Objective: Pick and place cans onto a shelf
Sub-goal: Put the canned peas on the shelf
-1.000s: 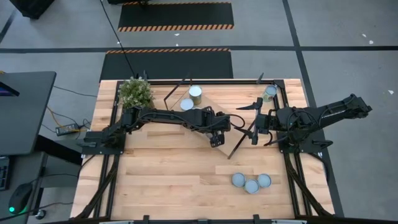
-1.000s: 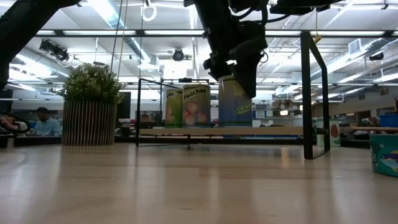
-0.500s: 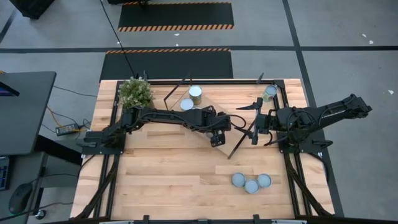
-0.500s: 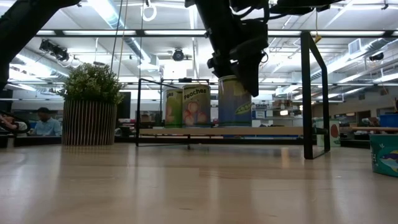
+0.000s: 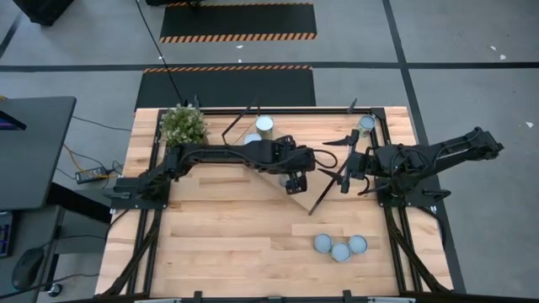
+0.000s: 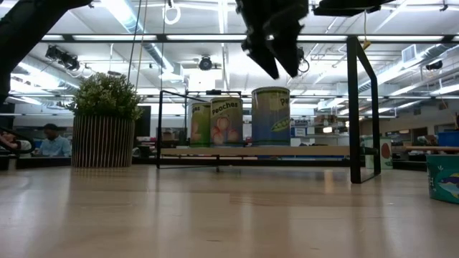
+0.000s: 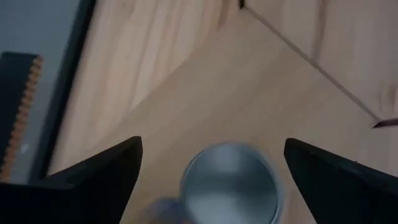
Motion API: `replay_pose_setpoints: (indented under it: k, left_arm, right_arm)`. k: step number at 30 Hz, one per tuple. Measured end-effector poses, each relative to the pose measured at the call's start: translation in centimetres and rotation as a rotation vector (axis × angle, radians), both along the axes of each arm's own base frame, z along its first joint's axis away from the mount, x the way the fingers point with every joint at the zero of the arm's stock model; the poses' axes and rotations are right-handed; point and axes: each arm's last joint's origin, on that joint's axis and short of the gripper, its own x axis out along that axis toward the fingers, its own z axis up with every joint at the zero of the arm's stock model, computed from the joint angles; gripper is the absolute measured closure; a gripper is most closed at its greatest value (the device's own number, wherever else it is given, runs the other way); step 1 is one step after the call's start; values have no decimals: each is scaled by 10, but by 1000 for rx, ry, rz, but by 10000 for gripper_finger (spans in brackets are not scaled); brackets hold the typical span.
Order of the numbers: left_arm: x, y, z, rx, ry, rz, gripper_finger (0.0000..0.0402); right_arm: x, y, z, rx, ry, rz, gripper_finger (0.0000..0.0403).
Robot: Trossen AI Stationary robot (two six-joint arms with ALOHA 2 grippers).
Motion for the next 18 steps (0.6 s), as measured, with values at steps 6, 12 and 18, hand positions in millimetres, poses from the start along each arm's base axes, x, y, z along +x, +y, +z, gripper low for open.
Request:
replay_pose_setpoints:
  k: [6,12,18]
  left_arm:
    - [-18,-10,24,96,86,69,3]
    - [-46,-41,52,208,78,88,3]
    - [-81,-69,80,275,36,148,3]
  right_arm:
    - [-5,3,2,-2,-8,14,30]
    - [0,8,-5,38,42,101,30]
    - [16,13,-13,49,65,133,30]
